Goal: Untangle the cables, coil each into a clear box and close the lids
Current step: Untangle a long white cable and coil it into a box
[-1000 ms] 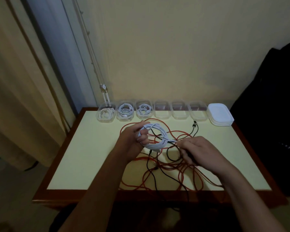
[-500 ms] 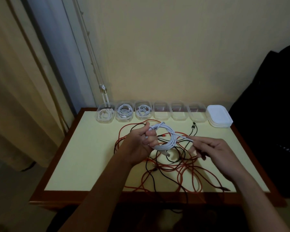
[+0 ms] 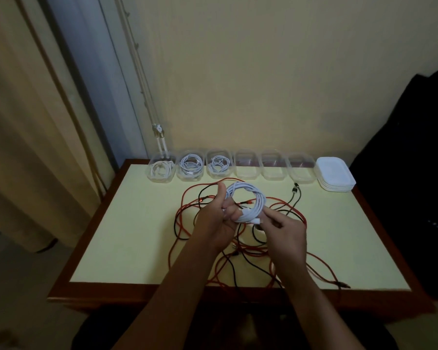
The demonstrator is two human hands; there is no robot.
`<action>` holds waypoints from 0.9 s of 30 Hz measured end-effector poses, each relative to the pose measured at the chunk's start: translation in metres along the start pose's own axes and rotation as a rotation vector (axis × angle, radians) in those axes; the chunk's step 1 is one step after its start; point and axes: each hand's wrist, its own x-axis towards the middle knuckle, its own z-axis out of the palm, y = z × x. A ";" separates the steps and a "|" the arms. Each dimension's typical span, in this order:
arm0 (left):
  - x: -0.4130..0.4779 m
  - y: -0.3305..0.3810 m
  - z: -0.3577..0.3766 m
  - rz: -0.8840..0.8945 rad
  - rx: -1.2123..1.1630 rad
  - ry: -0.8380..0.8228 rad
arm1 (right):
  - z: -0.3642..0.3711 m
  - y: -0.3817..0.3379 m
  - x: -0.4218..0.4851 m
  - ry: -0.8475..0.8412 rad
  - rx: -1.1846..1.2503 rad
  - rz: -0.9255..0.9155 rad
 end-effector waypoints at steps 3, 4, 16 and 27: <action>0.007 0.001 -0.005 0.117 0.128 0.061 | 0.001 -0.016 0.000 -0.163 0.427 0.260; 0.009 0.001 -0.007 0.150 0.178 0.076 | 0.000 -0.021 0.000 -0.209 0.537 0.327; 0.028 -0.030 -0.033 0.328 0.625 0.200 | 0.012 -0.005 0.024 -0.214 0.347 0.373; 0.116 -0.012 -0.099 0.452 1.528 0.219 | 0.021 0.037 0.140 -0.099 0.129 0.414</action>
